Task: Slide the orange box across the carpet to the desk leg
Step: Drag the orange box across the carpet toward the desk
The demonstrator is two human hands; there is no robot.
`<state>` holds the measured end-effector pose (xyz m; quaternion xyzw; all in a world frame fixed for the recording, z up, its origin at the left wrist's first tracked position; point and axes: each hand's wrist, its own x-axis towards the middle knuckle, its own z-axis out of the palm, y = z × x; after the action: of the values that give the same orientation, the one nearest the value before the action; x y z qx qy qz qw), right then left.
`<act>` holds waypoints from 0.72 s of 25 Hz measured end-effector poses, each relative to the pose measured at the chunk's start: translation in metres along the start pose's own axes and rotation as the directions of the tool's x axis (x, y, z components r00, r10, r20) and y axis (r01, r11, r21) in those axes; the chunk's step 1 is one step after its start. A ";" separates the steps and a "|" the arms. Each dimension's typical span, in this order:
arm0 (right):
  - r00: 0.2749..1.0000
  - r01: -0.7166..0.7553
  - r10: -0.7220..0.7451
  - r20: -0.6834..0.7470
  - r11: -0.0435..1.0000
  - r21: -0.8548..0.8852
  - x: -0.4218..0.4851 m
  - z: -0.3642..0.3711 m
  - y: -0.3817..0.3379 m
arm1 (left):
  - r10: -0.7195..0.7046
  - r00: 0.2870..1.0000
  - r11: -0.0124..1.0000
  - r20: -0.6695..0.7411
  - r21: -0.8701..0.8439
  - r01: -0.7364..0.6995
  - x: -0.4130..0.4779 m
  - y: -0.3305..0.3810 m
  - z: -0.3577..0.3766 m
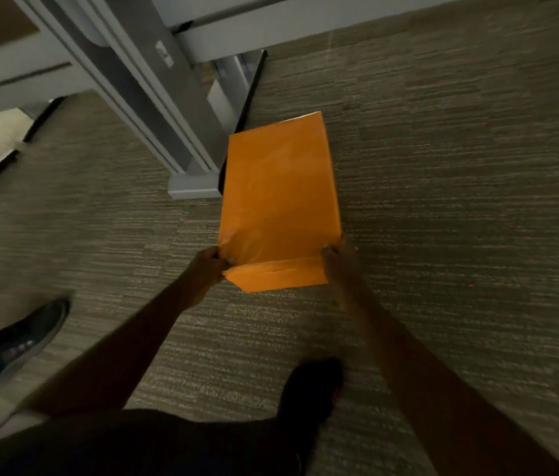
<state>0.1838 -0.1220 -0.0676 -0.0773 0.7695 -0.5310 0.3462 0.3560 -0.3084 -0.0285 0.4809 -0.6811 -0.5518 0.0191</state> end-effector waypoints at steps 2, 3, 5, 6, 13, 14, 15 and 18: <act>0.997 -0.062 0.058 0.048 0.993 0.098 0.002 0.000 -0.003 | -0.023 1.000 0.999 -0.019 -0.029 0.023 -0.005 0.001 0.003; 0.995 -0.087 0.080 0.059 0.987 0.136 0.003 -0.001 -0.005 | -0.030 1.000 0.999 -0.010 -0.037 0.030 -0.006 0.000 0.006; 0.990 -0.112 0.094 0.104 0.975 0.189 0.004 -0.007 -0.010 | -0.036 0.999 0.995 0.010 -0.090 0.037 -0.006 -0.003 0.006; 0.985 -0.121 0.091 0.147 0.972 0.204 0.005 -0.013 -0.012 | -0.038 0.999 0.990 0.010 -0.133 0.039 -0.006 -0.005 0.005; 0.974 -0.115 0.072 0.214 0.973 0.199 0.013 -0.023 -0.032 | -0.104 0.993 0.927 0.056 -0.355 0.118 0.015 -0.008 -0.005; 0.977 -0.093 0.048 0.209 0.974 0.207 0.017 -0.015 -0.039 | -0.073 0.997 0.925 0.036 -0.371 0.082 0.024 -0.002 -0.019; 0.977 -0.067 0.024 0.210 0.977 0.202 0.021 -0.006 -0.046 | -0.038 0.999 0.929 0.027 -0.367 0.045 0.034 0.007 -0.035; 0.969 0.009 -0.058 0.242 0.980 0.198 0.032 0.018 -0.061 | 0.029 0.998 0.959 0.057 -0.282 -0.012 0.050 0.034 -0.085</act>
<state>0.1559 -0.1770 -0.0320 -0.1212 0.6632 -0.5960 0.4361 0.3550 -0.4071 0.0053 0.4493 -0.6010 -0.6570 0.0725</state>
